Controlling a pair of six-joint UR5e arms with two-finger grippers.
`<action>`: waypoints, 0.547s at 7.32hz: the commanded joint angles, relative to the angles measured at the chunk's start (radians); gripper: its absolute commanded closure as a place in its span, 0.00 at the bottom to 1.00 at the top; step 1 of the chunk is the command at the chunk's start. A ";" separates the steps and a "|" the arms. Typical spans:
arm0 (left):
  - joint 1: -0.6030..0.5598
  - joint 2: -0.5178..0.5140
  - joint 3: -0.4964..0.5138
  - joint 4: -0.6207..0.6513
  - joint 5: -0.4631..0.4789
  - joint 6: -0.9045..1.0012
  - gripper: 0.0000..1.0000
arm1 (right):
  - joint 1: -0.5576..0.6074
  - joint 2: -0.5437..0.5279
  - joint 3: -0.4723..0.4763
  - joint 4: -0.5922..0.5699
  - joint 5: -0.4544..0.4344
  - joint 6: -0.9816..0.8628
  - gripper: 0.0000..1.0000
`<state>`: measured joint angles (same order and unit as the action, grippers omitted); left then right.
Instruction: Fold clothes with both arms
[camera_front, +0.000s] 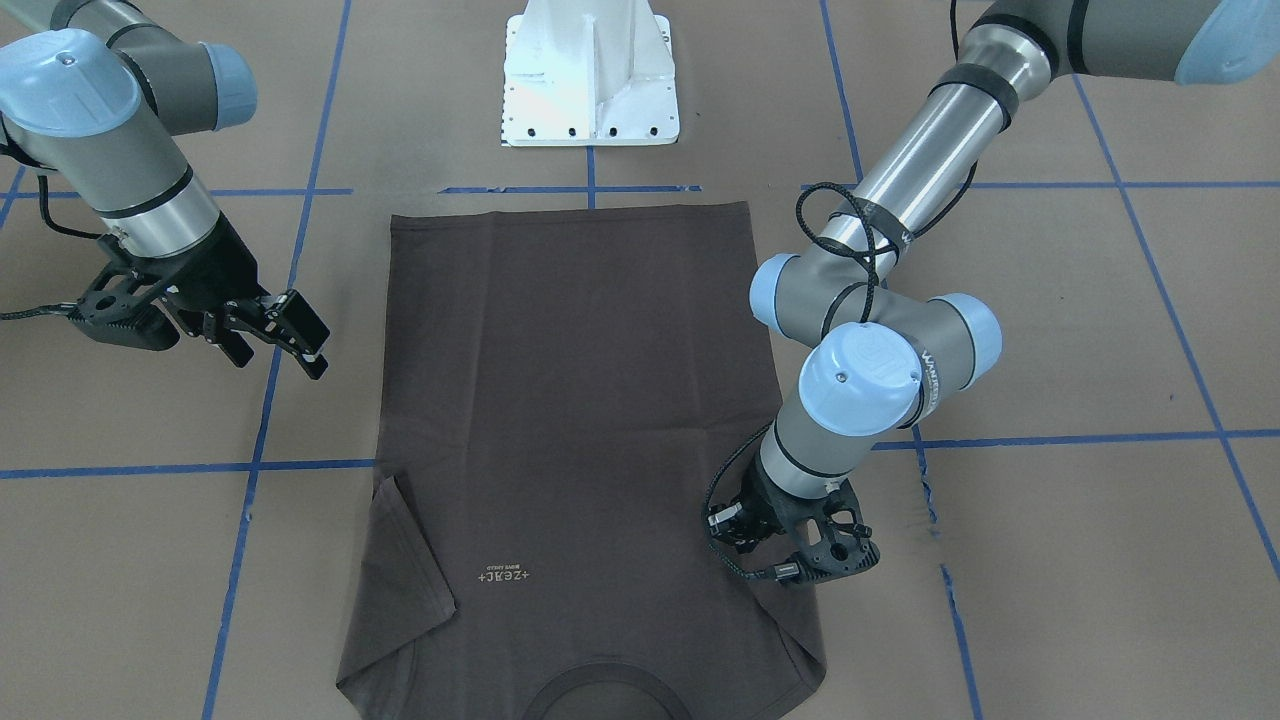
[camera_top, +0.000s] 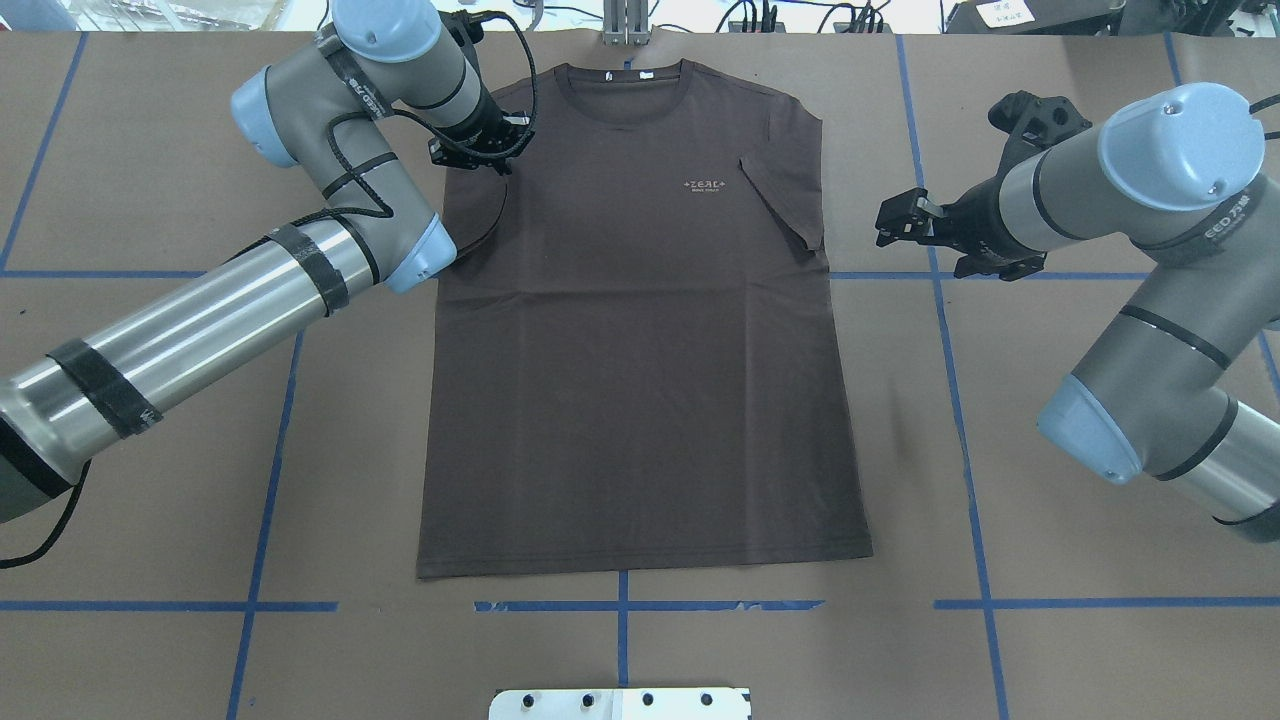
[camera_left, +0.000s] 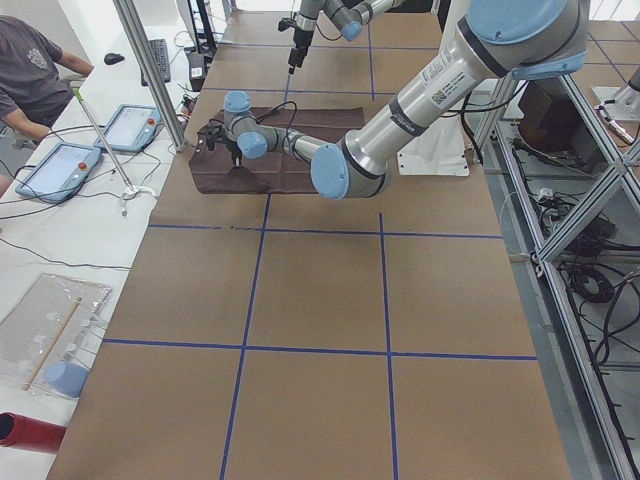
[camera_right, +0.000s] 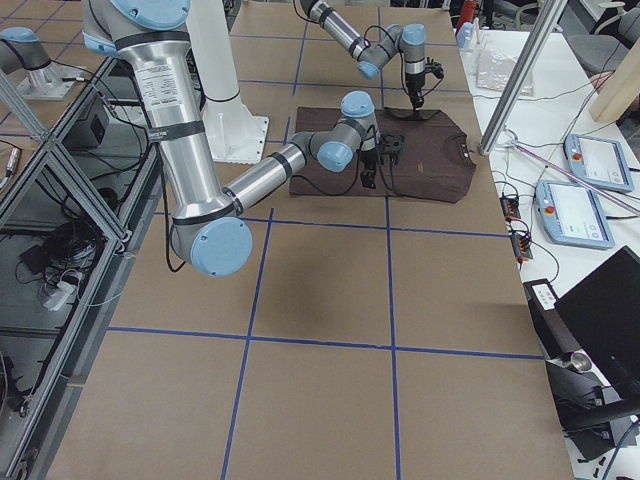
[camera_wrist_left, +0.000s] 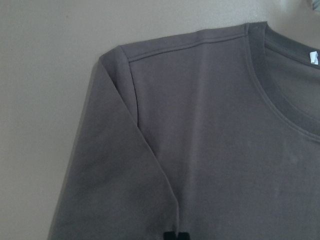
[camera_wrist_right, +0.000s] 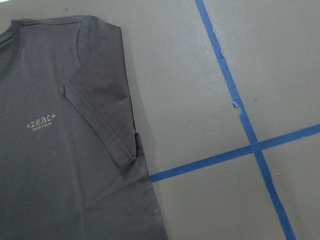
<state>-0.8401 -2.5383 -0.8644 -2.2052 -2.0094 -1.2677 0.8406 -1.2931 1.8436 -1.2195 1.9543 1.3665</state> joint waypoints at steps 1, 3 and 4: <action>0.003 -0.004 0.008 -0.011 0.001 -0.004 1.00 | -0.002 0.000 -0.001 0.000 0.000 0.002 0.00; 0.012 -0.002 -0.016 -0.011 0.000 -0.006 0.38 | -0.017 0.000 0.005 0.002 0.000 0.005 0.00; 0.016 0.028 -0.130 0.008 -0.006 -0.027 0.25 | -0.038 0.000 0.022 0.003 0.002 0.006 0.00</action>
<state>-0.8288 -2.5334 -0.9008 -2.2120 -2.0104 -1.2779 0.8238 -1.2931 1.8505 -1.2182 1.9546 1.3709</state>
